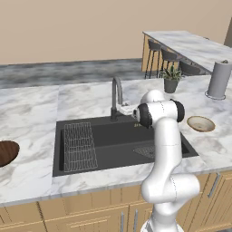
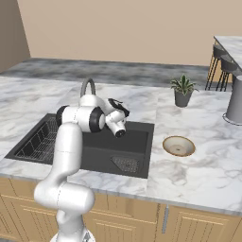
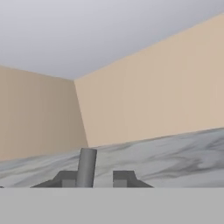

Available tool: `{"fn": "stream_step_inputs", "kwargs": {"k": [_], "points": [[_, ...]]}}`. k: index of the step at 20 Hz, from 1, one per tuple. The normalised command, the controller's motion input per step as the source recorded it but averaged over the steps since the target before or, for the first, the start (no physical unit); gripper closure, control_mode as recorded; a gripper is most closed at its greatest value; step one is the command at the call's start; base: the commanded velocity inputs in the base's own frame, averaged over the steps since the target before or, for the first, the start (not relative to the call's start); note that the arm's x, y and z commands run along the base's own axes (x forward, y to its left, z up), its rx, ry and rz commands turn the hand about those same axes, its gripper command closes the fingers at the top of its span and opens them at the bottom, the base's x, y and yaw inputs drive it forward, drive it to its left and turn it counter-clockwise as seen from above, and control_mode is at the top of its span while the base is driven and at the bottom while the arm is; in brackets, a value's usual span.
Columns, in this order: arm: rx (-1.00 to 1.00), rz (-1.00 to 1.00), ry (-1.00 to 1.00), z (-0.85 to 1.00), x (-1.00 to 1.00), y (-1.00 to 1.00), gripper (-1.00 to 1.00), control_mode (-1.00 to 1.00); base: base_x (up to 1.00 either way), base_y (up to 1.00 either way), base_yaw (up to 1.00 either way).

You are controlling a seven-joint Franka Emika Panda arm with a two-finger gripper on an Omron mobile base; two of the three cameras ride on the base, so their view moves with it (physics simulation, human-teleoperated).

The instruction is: Rinse each bowl for a few seconds and place them down in the sink or on the counter.

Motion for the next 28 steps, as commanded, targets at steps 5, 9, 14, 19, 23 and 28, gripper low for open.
{"fn": "stream_step_inputs", "kwargs": {"k": [5, 9, 14, 19, 23, 28], "points": [[0.04, -0.01, 0.03, -0.09, 0.00, -0.51, 1.00, -1.00, 0.00, 0.00, 0.00], [0.01, -0.02, 0.08, -0.08, 0.02, -0.36, 1.00, -1.00, 0.00, 0.00, 0.00], [0.01, -0.01, 0.10, -0.12, 0.00, -0.41, 1.00, -1.00, 0.00, 0.00, 0.00], [0.00, -0.01, 0.11, -0.15, 0.00, -0.42, 1.00, -1.00, 0.00, 0.00, 0.00], [0.01, 0.00, 0.11, -0.17, 0.00, -0.48, 1.00, -1.00, 0.00, 0.00, 0.00], [0.02, 0.00, 0.09, -0.16, -0.05, -0.55, 1.00, -1.00, 0.00, 0.00, 0.00]]}}
